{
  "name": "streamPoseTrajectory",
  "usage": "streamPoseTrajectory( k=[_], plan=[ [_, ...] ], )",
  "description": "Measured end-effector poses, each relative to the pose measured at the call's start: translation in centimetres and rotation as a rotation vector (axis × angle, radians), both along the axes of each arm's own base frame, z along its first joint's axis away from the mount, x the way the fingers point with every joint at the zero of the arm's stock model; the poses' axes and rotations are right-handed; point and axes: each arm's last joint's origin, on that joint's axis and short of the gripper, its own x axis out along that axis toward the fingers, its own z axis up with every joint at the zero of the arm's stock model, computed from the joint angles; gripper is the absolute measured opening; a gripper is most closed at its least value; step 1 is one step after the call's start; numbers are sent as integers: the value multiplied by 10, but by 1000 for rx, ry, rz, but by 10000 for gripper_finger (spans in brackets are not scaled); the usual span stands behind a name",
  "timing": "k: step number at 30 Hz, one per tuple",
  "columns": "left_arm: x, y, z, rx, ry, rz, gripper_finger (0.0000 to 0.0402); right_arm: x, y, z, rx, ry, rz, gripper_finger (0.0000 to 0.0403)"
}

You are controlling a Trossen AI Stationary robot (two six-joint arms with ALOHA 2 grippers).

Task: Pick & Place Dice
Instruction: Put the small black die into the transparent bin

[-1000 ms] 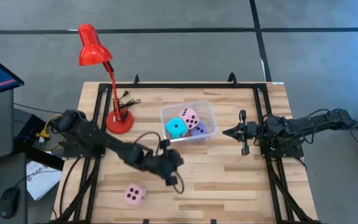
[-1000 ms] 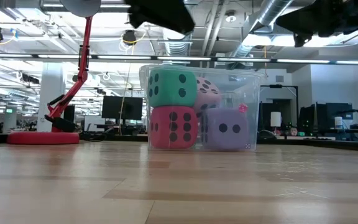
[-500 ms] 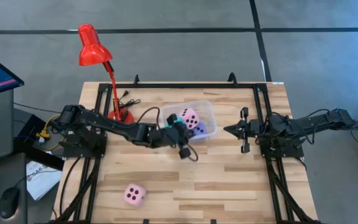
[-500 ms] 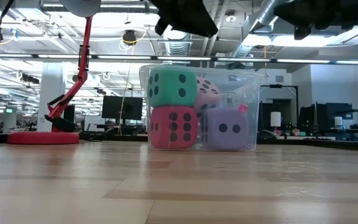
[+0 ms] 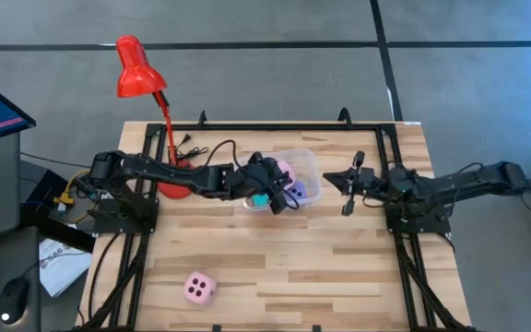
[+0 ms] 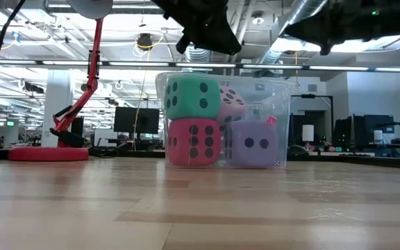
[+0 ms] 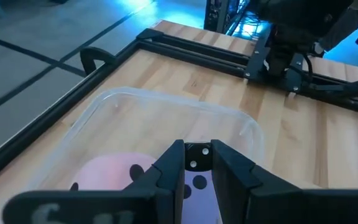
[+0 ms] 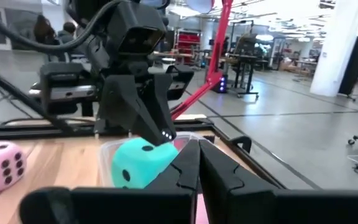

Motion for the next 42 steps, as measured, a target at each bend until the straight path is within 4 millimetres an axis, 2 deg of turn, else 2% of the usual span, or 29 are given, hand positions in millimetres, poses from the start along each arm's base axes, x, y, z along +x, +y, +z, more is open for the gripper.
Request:
streamPoseTrajectory(
  k=[10, 14, 19, 25, 31, 36, 42],
  plan=[
    [2, 3, 1, 80, 14, -41, 54, 31, -8, -15, 15, -20, -51, 5],
    [4, 2, -11, 72, -64, -75, 50, 37, -9, -19, 14, -25, -48, 5],
    [-4, 5, -36, 75, -119, -69, 52, 39, -10, -21, 8, -20, -37, 5],
    [-11, 7, -52, 129, -91, -103, 53, 39, -10, -20, 6, -20, -36, 2],
    [-14, 6, -59, 163, -65, -159, 54, 40, -9, -20, 3, -25, 58, 2],
    [-13, 5, -59, 188, -62, -229, 54, 40, -10, -20, 6, -26, 62, 1],
    [-12, 5, -54, 221, -103, -235, 54, 40, -10, -18, 5, -47, 73, 1]
  ],
)
